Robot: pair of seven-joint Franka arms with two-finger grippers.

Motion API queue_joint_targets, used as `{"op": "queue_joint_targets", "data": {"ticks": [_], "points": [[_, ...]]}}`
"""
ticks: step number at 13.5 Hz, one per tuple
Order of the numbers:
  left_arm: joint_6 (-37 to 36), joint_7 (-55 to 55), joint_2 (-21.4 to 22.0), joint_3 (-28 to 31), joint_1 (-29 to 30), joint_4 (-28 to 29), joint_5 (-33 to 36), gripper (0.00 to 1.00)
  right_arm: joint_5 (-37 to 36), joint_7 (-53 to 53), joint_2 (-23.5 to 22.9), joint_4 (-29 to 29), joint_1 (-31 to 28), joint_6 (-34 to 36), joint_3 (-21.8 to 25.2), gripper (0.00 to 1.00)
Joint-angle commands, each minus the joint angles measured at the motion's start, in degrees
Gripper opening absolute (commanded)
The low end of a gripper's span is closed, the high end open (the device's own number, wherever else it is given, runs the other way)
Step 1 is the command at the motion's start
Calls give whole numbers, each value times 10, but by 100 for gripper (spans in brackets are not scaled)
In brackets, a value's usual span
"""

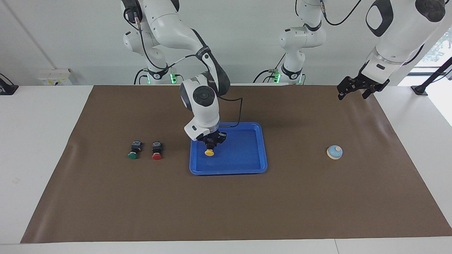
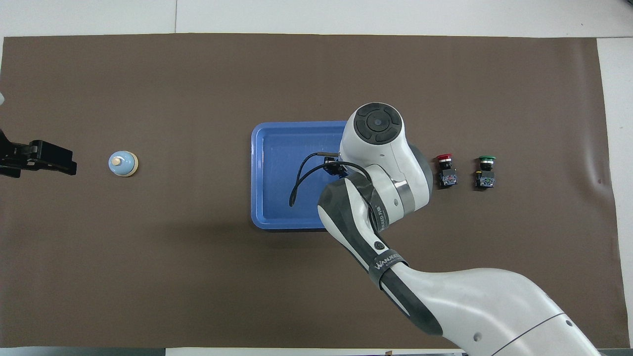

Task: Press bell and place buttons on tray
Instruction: 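Carry the yellow button into the blue tray and release it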

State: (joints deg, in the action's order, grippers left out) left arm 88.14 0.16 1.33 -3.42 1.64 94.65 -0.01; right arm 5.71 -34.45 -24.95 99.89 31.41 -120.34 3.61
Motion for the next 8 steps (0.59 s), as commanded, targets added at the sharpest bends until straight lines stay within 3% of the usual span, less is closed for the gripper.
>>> {"op": "queue_joint_targets", "data": {"ticks": [1,3,4,5,6,8], "points": [[-3,-2,3,5,-5,-3,-4,100,5,6,15,30,1,-12,3,0],[-3,-2,3,5,-5,-3,-4,100,1,12,23,53,8,-18,3,6],[-3,-2,3,5,-4,-3,-4,100,-2,12,24,60,12,-23,3,18],[-3,-2,3,5,-5,-3,-4,100,-4,12,25,60,12,-19,3,62],[-3,-2,3,5,-5,-3,-4,100,-11,11,25,59,13,-15,3,100],[-3,-2,3,5,-4,-3,-4,100,-33,15,42,51,7,0,4,100]]}}
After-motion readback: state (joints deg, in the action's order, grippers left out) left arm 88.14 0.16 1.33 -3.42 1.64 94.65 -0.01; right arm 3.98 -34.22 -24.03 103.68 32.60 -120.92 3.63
